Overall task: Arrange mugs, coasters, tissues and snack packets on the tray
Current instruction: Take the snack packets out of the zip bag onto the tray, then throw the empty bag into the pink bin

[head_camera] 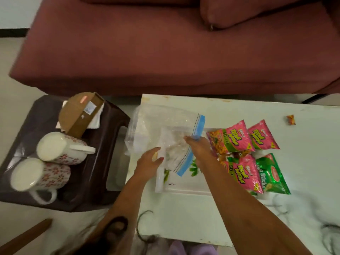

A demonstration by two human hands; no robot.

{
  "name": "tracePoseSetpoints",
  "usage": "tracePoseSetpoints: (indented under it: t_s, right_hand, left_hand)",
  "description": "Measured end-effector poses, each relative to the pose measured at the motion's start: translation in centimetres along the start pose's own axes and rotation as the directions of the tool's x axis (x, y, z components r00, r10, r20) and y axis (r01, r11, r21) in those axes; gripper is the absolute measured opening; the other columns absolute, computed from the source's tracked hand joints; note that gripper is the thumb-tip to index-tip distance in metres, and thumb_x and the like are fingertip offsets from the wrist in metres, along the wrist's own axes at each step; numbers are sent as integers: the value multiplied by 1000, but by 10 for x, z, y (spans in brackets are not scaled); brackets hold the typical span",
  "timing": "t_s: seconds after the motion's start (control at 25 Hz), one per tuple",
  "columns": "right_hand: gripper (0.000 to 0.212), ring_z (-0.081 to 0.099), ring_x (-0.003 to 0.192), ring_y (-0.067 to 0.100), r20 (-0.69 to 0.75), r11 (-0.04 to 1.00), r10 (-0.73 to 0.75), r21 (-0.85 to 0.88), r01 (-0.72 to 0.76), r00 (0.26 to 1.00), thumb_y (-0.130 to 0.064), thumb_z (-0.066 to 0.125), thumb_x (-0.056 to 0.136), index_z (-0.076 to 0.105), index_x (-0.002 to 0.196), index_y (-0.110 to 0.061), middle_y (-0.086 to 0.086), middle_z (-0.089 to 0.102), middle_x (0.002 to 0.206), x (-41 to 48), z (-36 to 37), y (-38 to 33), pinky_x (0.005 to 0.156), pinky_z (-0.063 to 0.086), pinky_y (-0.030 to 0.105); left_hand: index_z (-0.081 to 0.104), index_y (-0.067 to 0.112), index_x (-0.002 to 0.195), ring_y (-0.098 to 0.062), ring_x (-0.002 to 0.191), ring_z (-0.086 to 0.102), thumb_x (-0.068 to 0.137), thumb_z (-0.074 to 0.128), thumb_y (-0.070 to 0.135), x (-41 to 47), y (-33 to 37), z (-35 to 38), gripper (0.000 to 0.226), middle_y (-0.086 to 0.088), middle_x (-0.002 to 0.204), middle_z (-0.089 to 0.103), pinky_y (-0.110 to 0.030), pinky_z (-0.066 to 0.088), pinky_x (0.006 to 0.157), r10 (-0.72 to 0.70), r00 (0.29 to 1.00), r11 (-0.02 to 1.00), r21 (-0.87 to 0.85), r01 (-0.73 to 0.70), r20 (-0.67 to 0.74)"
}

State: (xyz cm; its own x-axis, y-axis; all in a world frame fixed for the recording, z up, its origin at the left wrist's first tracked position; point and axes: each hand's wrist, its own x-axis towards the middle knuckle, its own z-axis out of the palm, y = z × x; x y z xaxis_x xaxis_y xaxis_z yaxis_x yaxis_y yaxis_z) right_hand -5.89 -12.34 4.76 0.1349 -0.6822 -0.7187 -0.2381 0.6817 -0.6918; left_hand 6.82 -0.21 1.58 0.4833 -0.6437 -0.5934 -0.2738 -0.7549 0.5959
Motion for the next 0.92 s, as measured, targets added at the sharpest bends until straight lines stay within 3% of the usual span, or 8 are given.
tracePoseSetpoints:
  t_s: [0.16, 0.24, 0.36, 0.52, 0.68, 0.8, 0.88, 0.92]
  right_hand:
    - [30, 65, 79, 23, 153, 959, -269, 137, 249, 951, 14, 58, 79, 61, 76, -16, 1, 61, 77, -67, -23, -78, 74, 55, 31]
    - [42, 65, 59, 21, 228, 937, -303, 251, 245, 925, 24, 39, 74, 60, 74, -12, 1, 58, 61, -109, -41, -124, 59, 57, 30]
    - [42, 47, 38, 12, 208, 934, -352, 134, 330, 913, 17, 31, 76, 61, 74, -13, 2, 50, 47, -175, -65, -182, 42, 46, 23]
    - [12, 44, 45, 16, 111, 888, -461, 60, 457, 881, -13, 49, 81, 58, 74, -11, 7, 47, 58, -260, -99, -227, 45, 34, 23]
    - [27, 64, 69, 24, 83, 886, -431, -152, 439, 898, -29, 54, 88, 66, 87, -4, 12, 65, 71, -307, -135, -218, 61, 51, 32]
    - [15, 59, 60, 15, -35, 810, -566, -207, 548, 823, -23, 53, 91, 64, 84, -16, 0, 62, 66, -346, -186, -210, 56, 48, 27]
    - [12, 59, 70, 2, -137, 648, -747, -373, 664, 651, -29, 62, 86, 61, 97, -29, -14, 63, 81, -374, -224, -194, 65, 48, 17]
    - [31, 59, 85, -5, -160, 560, -814, -469, 683, 558, -40, 67, 80, 55, 108, -38, -22, 61, 97, -387, -241, -183, 72, 45, 8]
  left_hand:
    - [38, 29, 139, -23, 134, 37, 83, 61, 50, -32, 49, -58, 64, -2, 149, 34, -42, 35, 109, 41, 950, 956, -265, -127, -310]
    - [19, 41, 145, -20, 140, 30, 70, 60, 70, -60, 91, -91, 90, 6, 155, 23, -46, 29, 113, 49, 980, 830, -538, -148, -195]
    - [10, 56, 141, -20, 132, 42, 45, 53, 90, -118, 160, -112, 111, 14, 150, 30, -53, 33, 106, 285, 957, 568, -813, -127, 49]
    - [44, 34, 134, -17, 113, 63, 53, 55, 84, -208, 266, -92, 96, 2, 129, 62, -43, 55, 84, 568, 790, 512, -851, -118, 232]
    - [65, 11, 92, 1, 43, 62, 91, 49, 48, -265, 329, -40, 40, 4, 51, 65, -10, 44, 40, 417, 891, 430, -903, -21, 178]
    - [65, 8, 107, -13, 54, 69, 85, 57, 52, -299, 371, -20, 50, -8, 79, 71, -22, 54, 47, 300, 925, 449, -890, 78, 232]
    - [60, 5, 120, -29, 83, 72, 87, 56, 48, -314, 392, -10, 54, -19, 101, 70, -44, 60, 77, 350, 899, 396, -912, 112, 262]
    - [59, 5, 123, -36, 96, 68, 88, 56, 44, -320, 402, -8, 52, -21, 111, 68, -52, 54, 89, 388, 881, 385, -916, 113, 271]
